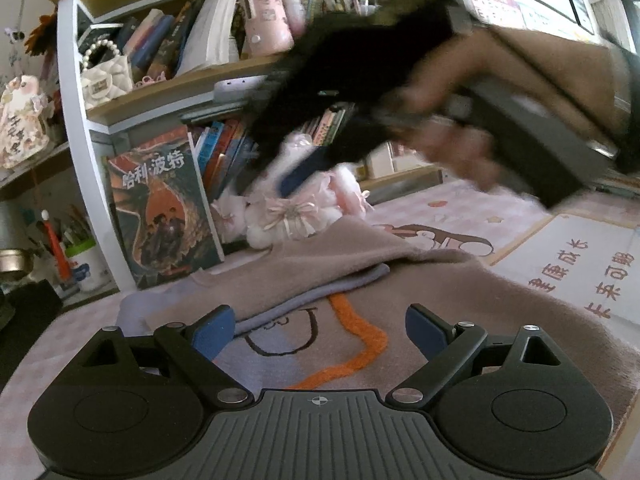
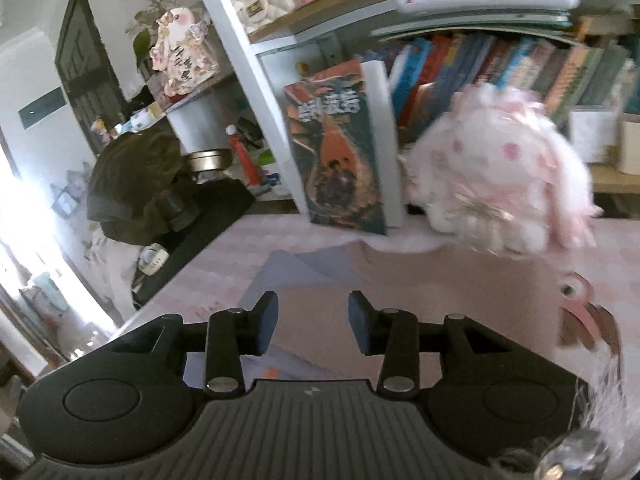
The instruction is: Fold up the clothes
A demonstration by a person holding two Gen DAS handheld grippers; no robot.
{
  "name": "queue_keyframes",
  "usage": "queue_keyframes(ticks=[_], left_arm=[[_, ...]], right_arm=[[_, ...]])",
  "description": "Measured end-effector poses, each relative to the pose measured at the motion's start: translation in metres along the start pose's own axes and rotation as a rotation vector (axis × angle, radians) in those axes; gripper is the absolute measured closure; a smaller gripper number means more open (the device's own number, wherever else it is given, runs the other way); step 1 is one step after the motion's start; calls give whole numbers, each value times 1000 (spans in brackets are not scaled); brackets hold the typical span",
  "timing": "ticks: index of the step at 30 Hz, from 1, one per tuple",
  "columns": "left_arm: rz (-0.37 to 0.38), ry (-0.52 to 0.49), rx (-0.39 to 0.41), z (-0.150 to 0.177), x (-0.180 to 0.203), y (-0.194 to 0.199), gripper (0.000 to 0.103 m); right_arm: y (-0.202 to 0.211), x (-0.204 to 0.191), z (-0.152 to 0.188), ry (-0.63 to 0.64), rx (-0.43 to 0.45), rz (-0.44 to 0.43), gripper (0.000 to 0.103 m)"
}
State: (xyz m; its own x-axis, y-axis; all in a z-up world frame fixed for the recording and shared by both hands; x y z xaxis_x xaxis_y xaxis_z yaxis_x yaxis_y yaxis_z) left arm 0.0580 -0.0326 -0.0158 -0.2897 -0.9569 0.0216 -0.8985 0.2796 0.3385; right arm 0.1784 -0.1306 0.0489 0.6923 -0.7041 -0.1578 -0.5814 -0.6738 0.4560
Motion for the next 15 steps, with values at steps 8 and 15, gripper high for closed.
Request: queue_keyframes(ticks=[8,15], left_arm=[[0,93,25,-3,-15,6,9],[-18,140,65,-1,-26,41,9]], right_arm=[[65,4,62,-5,25,84,65],[112,-6,115,52,41,184,56]])
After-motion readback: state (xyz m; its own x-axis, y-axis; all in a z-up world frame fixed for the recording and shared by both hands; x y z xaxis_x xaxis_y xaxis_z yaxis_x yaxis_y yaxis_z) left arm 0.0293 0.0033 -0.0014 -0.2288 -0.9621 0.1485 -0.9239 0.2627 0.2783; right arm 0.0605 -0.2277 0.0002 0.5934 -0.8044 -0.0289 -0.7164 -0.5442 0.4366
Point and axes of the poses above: each gripper's, at about its wrist camera, not at the fingertips, and y roughly against the way its jaws point, x to its right, z to its underside, the point moved 5 cm from there along -y, roughly the way its jaws point, and after that the axes turned 15 degrees about y, right-handed, at the moved point
